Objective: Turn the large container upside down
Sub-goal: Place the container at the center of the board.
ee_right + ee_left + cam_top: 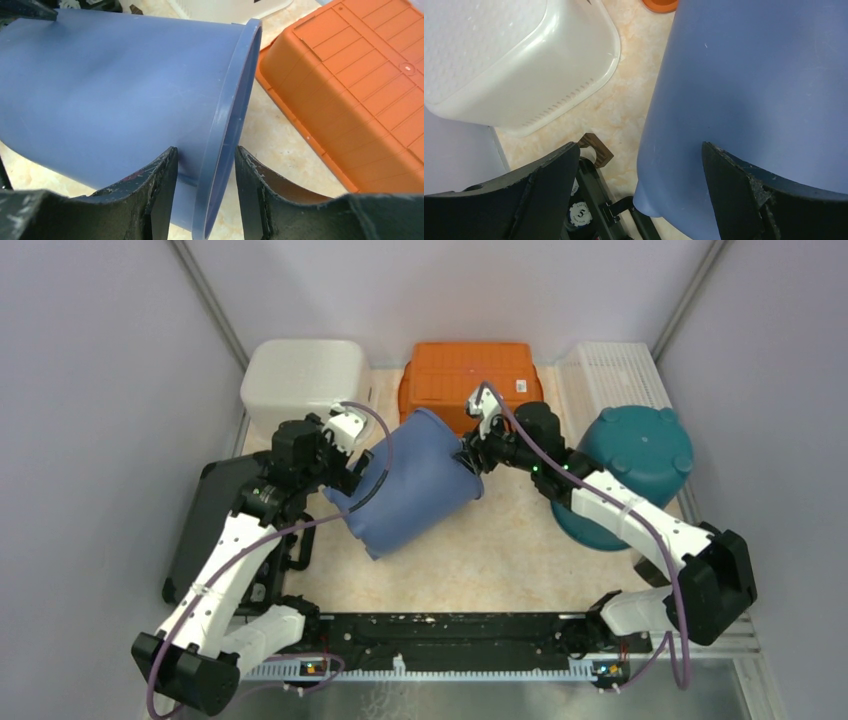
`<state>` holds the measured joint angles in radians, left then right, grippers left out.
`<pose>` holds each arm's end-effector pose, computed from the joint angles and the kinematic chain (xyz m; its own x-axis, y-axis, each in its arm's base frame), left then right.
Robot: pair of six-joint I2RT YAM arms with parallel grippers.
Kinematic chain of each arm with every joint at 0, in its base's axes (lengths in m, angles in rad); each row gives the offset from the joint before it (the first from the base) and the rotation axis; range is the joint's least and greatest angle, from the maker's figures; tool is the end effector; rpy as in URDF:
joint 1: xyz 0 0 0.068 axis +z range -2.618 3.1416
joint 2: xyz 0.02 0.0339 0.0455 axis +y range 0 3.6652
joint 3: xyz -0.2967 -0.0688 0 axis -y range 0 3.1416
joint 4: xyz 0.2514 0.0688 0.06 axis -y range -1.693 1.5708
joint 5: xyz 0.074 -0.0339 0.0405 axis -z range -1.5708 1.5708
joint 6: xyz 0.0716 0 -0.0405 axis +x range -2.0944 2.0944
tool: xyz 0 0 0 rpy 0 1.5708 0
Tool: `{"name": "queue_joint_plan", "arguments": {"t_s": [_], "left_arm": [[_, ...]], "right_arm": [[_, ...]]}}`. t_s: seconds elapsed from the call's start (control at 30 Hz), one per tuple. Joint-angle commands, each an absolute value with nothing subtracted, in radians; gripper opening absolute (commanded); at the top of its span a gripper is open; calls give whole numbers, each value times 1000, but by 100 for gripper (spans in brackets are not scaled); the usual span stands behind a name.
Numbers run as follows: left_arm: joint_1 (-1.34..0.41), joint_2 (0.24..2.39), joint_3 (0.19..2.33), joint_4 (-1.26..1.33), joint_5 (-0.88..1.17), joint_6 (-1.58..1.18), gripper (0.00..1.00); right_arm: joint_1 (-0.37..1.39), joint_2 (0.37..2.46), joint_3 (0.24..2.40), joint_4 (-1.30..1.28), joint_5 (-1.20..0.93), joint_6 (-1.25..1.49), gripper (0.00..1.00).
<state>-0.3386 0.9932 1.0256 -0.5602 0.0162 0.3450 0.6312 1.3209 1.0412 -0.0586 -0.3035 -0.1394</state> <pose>0.2195 -0.0785 0.3569 -0.3303 0.4748 -0.8158 0.4856 0.8266 0.2845 0.2611 0.2174 0.3420 -0.1555 -0.2779 -0.9480 -0.8203 0.5710 -0.0328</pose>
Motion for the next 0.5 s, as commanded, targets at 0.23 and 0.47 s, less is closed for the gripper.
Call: {"name": "queue_joint_plan", "arguments": {"t_s": [0.23, 0.47], "left_arm": [[-337, 1018, 1016, -526, 90, 354, 99], [-337, 1030, 1029, -528, 99, 353, 99]], "right_arm": [[653, 1376, 1175, -81, -239, -141, 44], [664, 1379, 1178, -94, -199, -153, 26]]}}
